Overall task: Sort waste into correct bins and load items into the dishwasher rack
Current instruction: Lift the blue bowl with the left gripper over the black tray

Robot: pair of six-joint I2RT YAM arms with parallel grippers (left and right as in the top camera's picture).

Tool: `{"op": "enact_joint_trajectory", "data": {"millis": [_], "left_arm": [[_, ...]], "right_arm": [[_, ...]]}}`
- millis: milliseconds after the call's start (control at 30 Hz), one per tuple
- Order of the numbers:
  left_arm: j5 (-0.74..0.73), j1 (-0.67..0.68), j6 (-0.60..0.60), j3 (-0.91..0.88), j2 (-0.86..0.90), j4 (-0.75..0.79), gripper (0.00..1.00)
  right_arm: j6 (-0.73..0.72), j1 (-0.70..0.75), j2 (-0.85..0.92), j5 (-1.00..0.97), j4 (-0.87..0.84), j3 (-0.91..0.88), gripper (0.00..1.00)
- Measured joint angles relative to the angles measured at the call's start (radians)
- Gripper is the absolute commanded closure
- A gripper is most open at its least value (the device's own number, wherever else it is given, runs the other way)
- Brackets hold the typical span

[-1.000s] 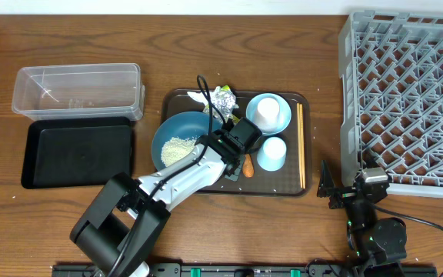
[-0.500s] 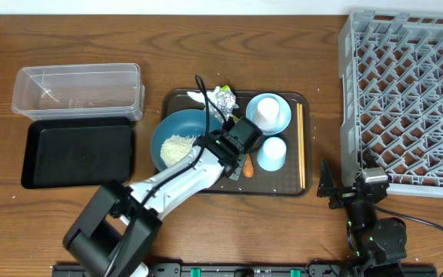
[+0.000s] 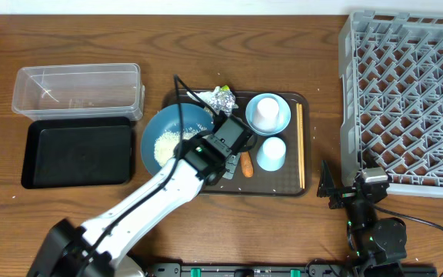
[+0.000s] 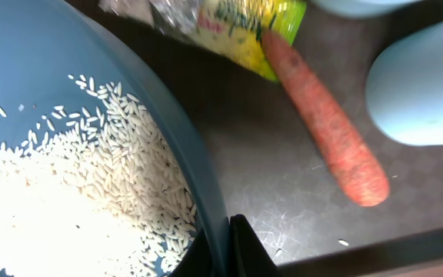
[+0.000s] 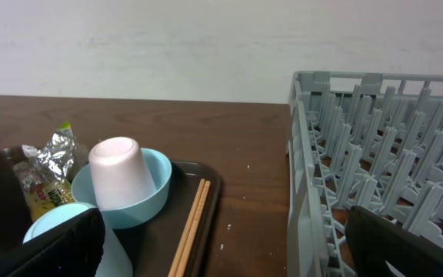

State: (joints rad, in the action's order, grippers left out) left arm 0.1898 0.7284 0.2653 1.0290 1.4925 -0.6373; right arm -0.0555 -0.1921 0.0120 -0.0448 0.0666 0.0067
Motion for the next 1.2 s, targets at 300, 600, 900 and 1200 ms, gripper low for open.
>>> {"op": "enact_joint_trajectory", "data": {"millis": [300, 600, 900, 1200], "left_arm": [[0.006, -0.012, -0.063, 0.000, -0.095, -0.005, 0.94], [0.012, -0.206, -0.111, 0.000, -0.103, -0.006, 0.94], [-0.024, -0.344, -0.141, 0.000, -0.103, 0.059, 0.94], [-0.125, -0.552, -0.152, 0.000, -0.103, 0.154, 0.94]], "right_arm": [[0.000, 0.000, 0.000, 0.000, 0.000, 0.000, 0.01], [0.000, 0.000, 0.000, 0.000, 0.000, 0.000, 0.01], [0.000, 0.000, 0.000, 0.000, 0.000, 0.000, 0.01], [0.000, 0.000, 0.000, 0.000, 0.000, 0.000, 0.01]]}}
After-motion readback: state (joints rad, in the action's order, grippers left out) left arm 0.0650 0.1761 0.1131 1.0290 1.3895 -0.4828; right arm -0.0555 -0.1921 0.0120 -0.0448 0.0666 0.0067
